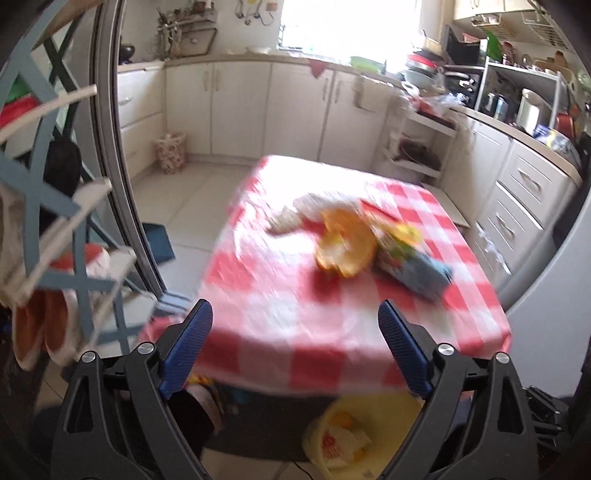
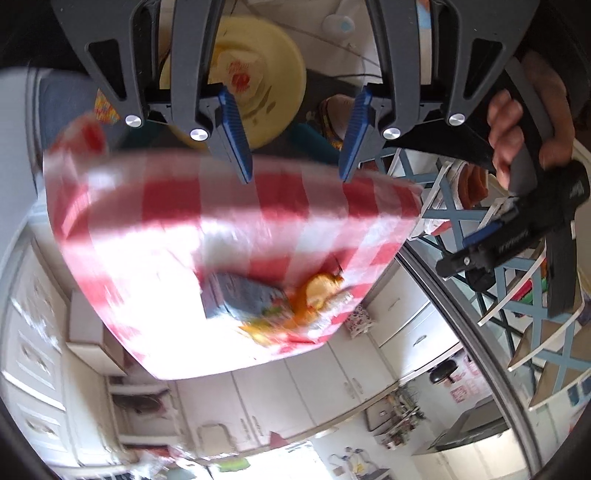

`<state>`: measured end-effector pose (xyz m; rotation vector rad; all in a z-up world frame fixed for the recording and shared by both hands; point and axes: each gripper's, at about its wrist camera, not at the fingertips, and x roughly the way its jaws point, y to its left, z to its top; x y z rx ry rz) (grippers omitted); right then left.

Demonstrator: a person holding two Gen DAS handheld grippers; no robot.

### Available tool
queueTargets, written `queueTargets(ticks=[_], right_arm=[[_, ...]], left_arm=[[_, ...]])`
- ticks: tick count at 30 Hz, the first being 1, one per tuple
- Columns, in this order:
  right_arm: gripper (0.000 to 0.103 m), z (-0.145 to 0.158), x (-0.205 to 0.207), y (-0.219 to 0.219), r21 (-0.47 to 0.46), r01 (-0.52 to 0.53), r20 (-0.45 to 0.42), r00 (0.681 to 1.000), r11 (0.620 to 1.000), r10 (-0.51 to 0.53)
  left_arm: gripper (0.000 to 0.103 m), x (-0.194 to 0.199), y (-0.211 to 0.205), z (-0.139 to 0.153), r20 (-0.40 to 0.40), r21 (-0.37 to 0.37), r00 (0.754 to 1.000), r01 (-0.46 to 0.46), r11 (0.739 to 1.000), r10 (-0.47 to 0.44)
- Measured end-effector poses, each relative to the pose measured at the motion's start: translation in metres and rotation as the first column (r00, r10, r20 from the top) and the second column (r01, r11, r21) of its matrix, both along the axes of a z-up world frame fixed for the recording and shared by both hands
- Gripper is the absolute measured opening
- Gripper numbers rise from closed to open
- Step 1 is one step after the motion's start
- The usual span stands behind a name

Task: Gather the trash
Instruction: 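Grasp the yellow snack wrapper and juice carton with the right tool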

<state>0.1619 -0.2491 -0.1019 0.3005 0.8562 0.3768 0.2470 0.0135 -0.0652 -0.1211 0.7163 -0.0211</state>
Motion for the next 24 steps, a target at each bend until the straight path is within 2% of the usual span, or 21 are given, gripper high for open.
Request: queueTargets(ticks=[4,6,9,11,17,20,21,24], right_arm=[[0.048,0.018,0.043,0.011,-0.098,-0.046,0.061,0.997,0.994,0.053],[0.051,0.021,0.074,0.018,-0.174,-0.067,0.08,0.993,0.982,0.081],[0.051,0.014,0.12,0.03,-0.268,-0.095,0.074,0.99,0.959,0.119],[0.051,0.006,0.148,0.035,-0.317,-0.103,0.068,0.989,0.943,0.13],[0.05,-0.024,0.212,0.034,-0.325,-0.092,0.003,0.995,0.941,0.099],[0.038,-0.028,0.226,0.033,-0.287,-0.112,-0.024,0.994,0.951,0.109],[0.025,-0.026,0.227,0.034,-0.28,-0.124,-0.026,0.992,0.952,0.121],[0.007,-0.021,0.228,0.035,-0.262,-0.143,-0.017,0.99,0.954,0.143]], left_arm=[[0.091,0.025,0.017,0.0,0.008,-0.012,0.999,-0.054,0.998,0.054],[0.091,0.03,0.025,-0.011,-0.022,-0.036,0.996,-0.082,0.996,0.081],[0.091,0.042,0.033,-0.032,-0.109,-0.069,0.989,-0.11,0.992,0.102],[0.091,0.046,0.037,-0.036,-0.121,-0.086,0.987,-0.116,0.99,0.105],[0.091,0.053,0.027,-0.045,-0.136,-0.063,0.988,-0.085,0.994,0.075],[0.091,0.063,0.016,-0.051,-0.156,-0.05,0.987,-0.05,0.997,0.041],[0.091,0.067,0.011,-0.052,-0.158,-0.039,0.987,-0.037,0.999,0.03],[0.091,0.077,-0.002,-0.056,-0.163,-0.019,0.987,-0.016,1.0,0.013]])
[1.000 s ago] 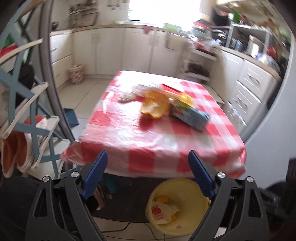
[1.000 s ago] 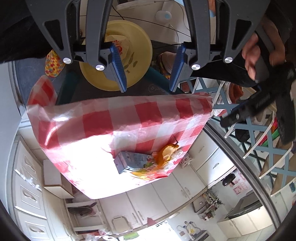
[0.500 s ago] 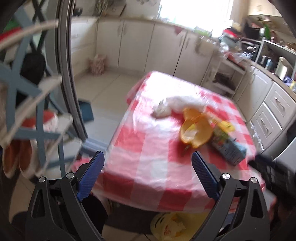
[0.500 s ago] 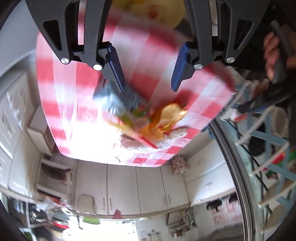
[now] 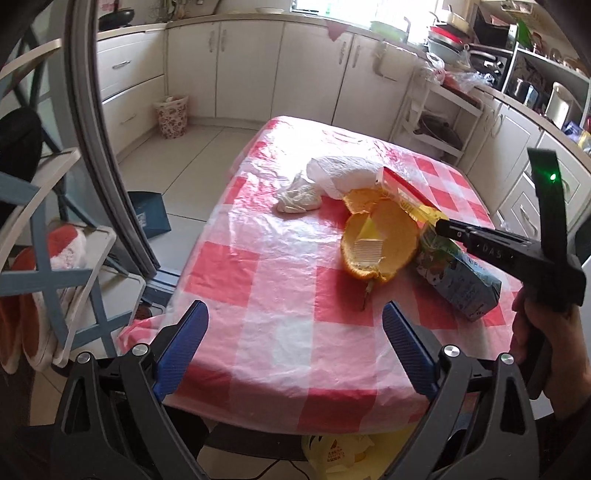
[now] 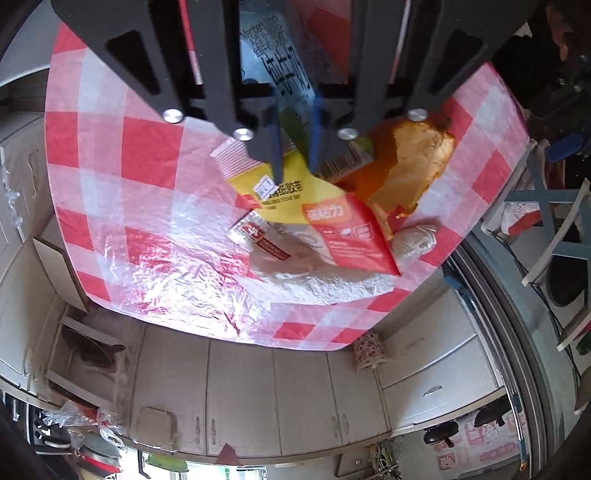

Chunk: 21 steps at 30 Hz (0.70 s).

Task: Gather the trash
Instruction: 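Grasp the yellow snack wrapper and juice carton with the right tool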

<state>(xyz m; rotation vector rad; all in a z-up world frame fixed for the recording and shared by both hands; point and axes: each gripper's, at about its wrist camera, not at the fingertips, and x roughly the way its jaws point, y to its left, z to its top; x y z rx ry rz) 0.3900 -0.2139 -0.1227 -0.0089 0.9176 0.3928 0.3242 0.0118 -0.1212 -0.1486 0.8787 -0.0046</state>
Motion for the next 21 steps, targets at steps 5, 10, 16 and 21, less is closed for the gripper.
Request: queueTargets(ticks=[5,10,16,21], right_arm=[[0.004,0.009,0.001,-0.007,0.059,0.004,0.027,1.0,0.998,-0.006],[0.003,0.038,-0.006,-0.019,0.165,0.007,0.09,0.996,0.986,-0.022],[0.003,0.066,-0.027,-0.036,0.228,-0.006,0.16,0.987,0.974,-0.031],[0.003,0.066,-0.04,-0.059,0.267,0.013,0.151,0.987,0.964,-0.055]], left_arm=[[0.091,0.017,-0.013,-0.009,-0.032,-0.005,0.999,0.005,1.0,-0.005],[0.091,0.028,-0.02,-0.021,-0.071,-0.025,0.997,0.001,1.0,-0.003],[0.091,0.036,-0.025,-0.026,-0.084,-0.025,0.996,-0.002,1.0,0.0],[0.091,0.05,-0.024,-0.032,-0.104,-0.066,0.994,-0.036,0.997,0.029]])
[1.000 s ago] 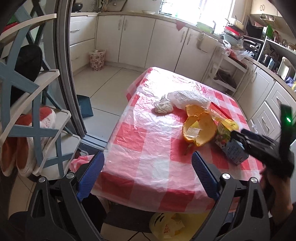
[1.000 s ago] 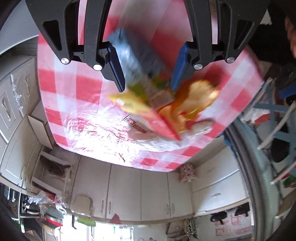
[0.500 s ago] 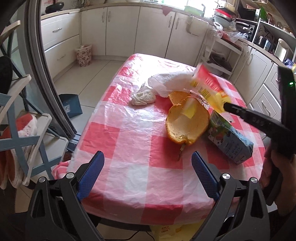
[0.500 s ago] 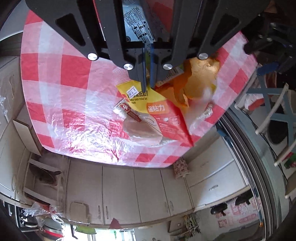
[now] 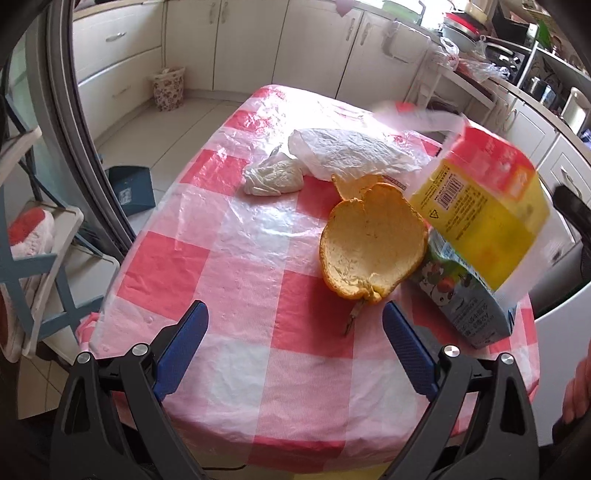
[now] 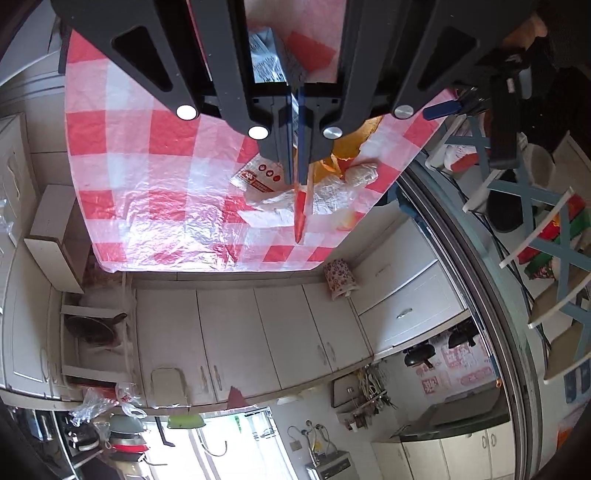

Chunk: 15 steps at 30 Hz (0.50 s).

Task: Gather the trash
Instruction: 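Grasp the yellow snack wrapper and juice carton with the right tool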

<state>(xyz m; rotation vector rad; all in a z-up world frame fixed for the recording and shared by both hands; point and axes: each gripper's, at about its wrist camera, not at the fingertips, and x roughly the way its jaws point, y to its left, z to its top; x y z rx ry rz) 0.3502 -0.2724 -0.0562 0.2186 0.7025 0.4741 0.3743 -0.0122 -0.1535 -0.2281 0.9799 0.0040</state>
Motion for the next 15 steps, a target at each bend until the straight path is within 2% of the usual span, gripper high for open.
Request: queueTargets(ticks=[4,7,8,9,10,11,13,15], right_arm=[[0.003,-0.009,-0.001,-0.007,0.0,-0.005,-0.049,0.999,1.0,0.005],[0.004,-0.025,0.006,-0.011,0.047,-0.014,-0.145,0.989,0.999,0.021],[0.015,-0.03,0.009,-0.012,0.057,-0.001,-0.171,0.985,0.998,0.011],[0.041,-0.036,0.013,-0.013,0.061,0.016,-0.198,0.98,0.998,-0.004],[0.052,-0.038,0.014,-0.015,0.062,0.03,-0.212,0.977,0.998,-0.017],[0.058,-0.041,0.016,-0.016,0.062,0.052,-0.22,0.975,0.997,-0.037],[0.058,-0.049,0.022,-0.018,0.061,0.073,-0.263,0.963,0.995,-0.054],[0.058,-0.066,0.031,-0.023,0.103,0.109,-0.353,0.933,0.989,-0.066]], left_arm=[[0.091,0.011,0.003,-0.01,-0.031,-0.05,0.999,-0.035,0.998,0.033],[0.092,0.018,0.001,-0.012,-0.023,-0.061,0.999,-0.043,0.997,0.042],[0.092,0.021,0.0,-0.012,-0.018,-0.065,0.999,-0.045,0.997,0.044],[0.092,0.024,0.001,-0.013,-0.016,-0.068,0.999,-0.046,0.997,0.045],[0.092,0.026,0.0,-0.015,-0.014,-0.07,0.999,-0.045,0.997,0.044],[0.092,0.029,-0.002,-0.015,-0.011,-0.068,0.999,-0.042,0.997,0.042],[0.092,0.033,-0.005,-0.015,-0.007,-0.065,0.999,-0.036,0.997,0.036],[0.092,0.038,-0.008,-0.016,-0.002,-0.072,1.0,-0.026,0.997,0.026]])
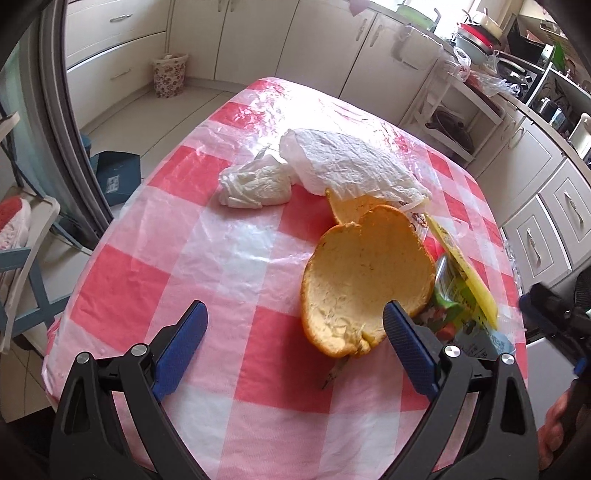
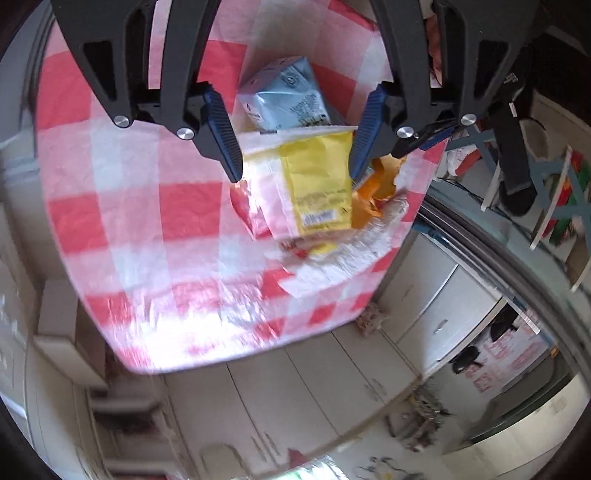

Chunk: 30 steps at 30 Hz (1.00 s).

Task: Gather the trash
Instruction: 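Grasp the yellow snack wrapper and juice carton with the right tool, then carry the wrapper and carton down over the yellow bucket with the right tool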

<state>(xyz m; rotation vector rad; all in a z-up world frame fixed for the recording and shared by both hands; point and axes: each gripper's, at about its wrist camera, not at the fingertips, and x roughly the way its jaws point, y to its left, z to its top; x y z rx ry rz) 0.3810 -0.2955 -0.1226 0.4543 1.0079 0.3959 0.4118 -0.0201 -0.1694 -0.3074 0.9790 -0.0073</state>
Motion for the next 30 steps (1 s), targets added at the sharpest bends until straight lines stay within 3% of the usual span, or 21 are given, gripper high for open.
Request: queueTargets(ticks=[4,7,11,15,18,19,21,22,23,24,28,30], right_arm=[[0.058,-0.028,0.006,-0.017,0.183,0.075,-0.134,0.99,0.98,-0.051],[0.058,-0.05,0.011,-0.027,0.33,0.157,-0.225,0.971,0.931,-0.084],[0.058,-0.061,0.009,-0.032,0.415,0.256,-0.31,0.942,0.873,-0.129],[0.058,-0.064,0.001,-0.032,0.474,0.269,-0.342,0.934,0.838,-0.107],[0.055,-0.074,0.002,-0.04,0.56,0.326,-0.359,0.924,0.761,-0.131],[0.055,-0.074,0.004,-0.043,0.569,0.333,-0.355,0.924,0.752,-0.141],[0.049,-0.076,0.012,-0.044,0.58,0.341,-0.336,0.927,0.74,-0.163],[0.043,-0.077,0.013,-0.044,0.577,0.341,-0.336,0.927,0.742,-0.165],[0.025,-0.08,0.015,-0.042,0.575,0.339,-0.335,0.928,0.745,-0.163],[0.009,-0.081,0.015,-0.04,0.57,0.334,-0.333,0.929,0.751,-0.161],[0.005,-0.064,0.01,-0.037,0.532,0.283,-0.248,0.953,0.798,-0.172],[0.005,-0.048,0.007,-0.037,0.511,0.251,-0.185,0.966,0.822,-0.18]], left_arm=[[0.092,0.005,-0.005,0.0,0.001,-0.018,1.0,0.015,1.0,-0.015],[0.091,0.008,-0.008,0.001,0.001,-0.03,1.0,0.023,0.999,-0.023],[0.091,0.008,-0.004,0.0,0.0,-0.036,1.0,0.008,0.999,-0.008],[0.091,0.009,0.001,0.0,0.001,-0.049,1.0,0.003,0.999,-0.003],[0.091,0.009,-0.004,-0.001,0.006,-0.035,1.0,0.013,0.999,-0.013],[0.088,0.009,-0.007,-0.001,0.009,-0.028,1.0,0.029,0.999,-0.028],[0.07,0.009,-0.015,-0.001,0.013,0.0,0.998,0.06,0.998,-0.06],[0.049,0.009,-0.019,-0.001,0.009,0.013,0.996,0.084,0.996,-0.084],[0.028,0.01,-0.022,-0.001,0.002,0.017,0.994,0.107,0.994,-0.107],[0.025,0.01,-0.024,-0.002,-0.008,0.02,0.993,0.119,0.993,-0.119],[0.008,0.007,-0.016,0.001,-0.004,-0.015,0.993,0.119,0.993,-0.119],[0.007,0.003,-0.01,0.004,0.001,-0.026,0.994,0.111,0.993,-0.111]])
